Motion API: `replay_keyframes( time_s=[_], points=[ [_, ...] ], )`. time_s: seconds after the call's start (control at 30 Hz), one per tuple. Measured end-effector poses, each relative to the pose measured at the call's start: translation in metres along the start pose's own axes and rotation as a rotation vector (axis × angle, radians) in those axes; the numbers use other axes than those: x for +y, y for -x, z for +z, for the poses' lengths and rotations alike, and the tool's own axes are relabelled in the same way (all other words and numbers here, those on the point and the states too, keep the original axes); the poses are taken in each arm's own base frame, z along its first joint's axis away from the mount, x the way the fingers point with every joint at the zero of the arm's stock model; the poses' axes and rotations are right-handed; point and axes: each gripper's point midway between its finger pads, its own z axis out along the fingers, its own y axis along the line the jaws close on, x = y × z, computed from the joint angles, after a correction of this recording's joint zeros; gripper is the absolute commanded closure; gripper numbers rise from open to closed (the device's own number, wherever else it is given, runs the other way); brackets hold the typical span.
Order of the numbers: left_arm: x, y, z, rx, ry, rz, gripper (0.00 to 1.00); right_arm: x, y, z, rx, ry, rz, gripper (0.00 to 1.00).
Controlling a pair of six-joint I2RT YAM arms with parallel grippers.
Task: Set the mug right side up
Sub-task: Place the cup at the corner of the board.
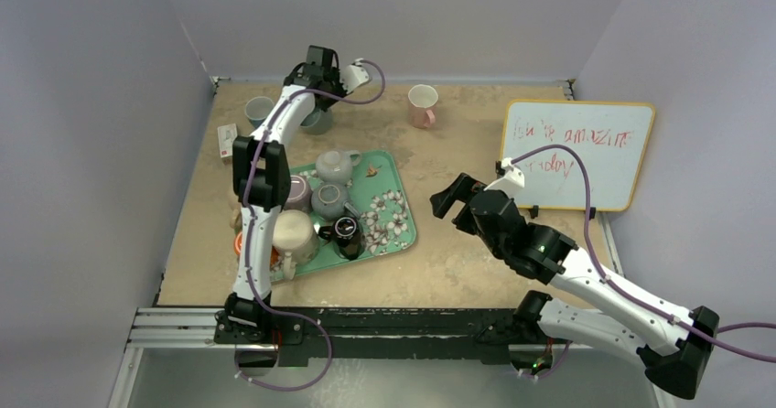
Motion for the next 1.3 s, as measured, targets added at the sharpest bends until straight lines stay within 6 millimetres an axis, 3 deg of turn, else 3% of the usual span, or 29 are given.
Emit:
replay_keyframes(
  time_s=[0.1,0.2,0.5,0.6,0.73,0.87,0.9,0.97,1.03,1.23,1.3],
  points=[
    [0.003,0.001,0.007,-0.018,0.027,0.01,0.88,0.0,0.0,0.001,-0.002,0.003,0.002,0.01],
    [0.008,0.002,0.017,-0.039,0.077,0.021,0.85,-0.002,-0.004,0.004,0.002,-0.003,-0.002,0.01],
    [0.01,0.002,0.012,-0.055,0.121,0.023,0.74,-0.007,-0.007,0.01,-0.008,-0.021,-0.023,0.01],
    [0.01,0.002,0.011,-0.074,0.131,0.022,0.66,-0.007,-0.006,0.01,-0.01,-0.016,-0.035,0.01],
    [0.008,0.007,0.013,-0.118,0.118,0.004,0.57,-0.006,-0.004,0.006,-0.018,0.004,-0.027,0.01],
    [0.005,0.017,0.003,-0.155,0.094,-0.029,0.55,-0.002,0.004,-0.003,-0.04,0.04,-0.004,0.02],
    [0.007,0.021,-0.002,-0.169,0.095,-0.04,0.55,-0.002,0.005,-0.005,-0.045,0.048,0.0,0.02],
    [0.012,0.03,-0.016,-0.194,0.1,-0.056,0.39,-0.002,0.007,-0.007,-0.05,0.06,0.002,0.02],
    [0.017,0.04,-0.036,-0.22,0.103,-0.074,0.31,-0.002,0.006,-0.008,-0.048,0.068,-0.012,0.02],
    [0.034,0.07,-0.121,-0.31,0.143,-0.157,0.24,-0.002,-0.002,-0.007,-0.012,0.079,-0.081,0.02],
    [0.037,0.077,-0.155,-0.347,0.165,-0.202,0.13,-0.002,-0.005,-0.005,0.004,0.08,-0.1,0.02]
  ],
)
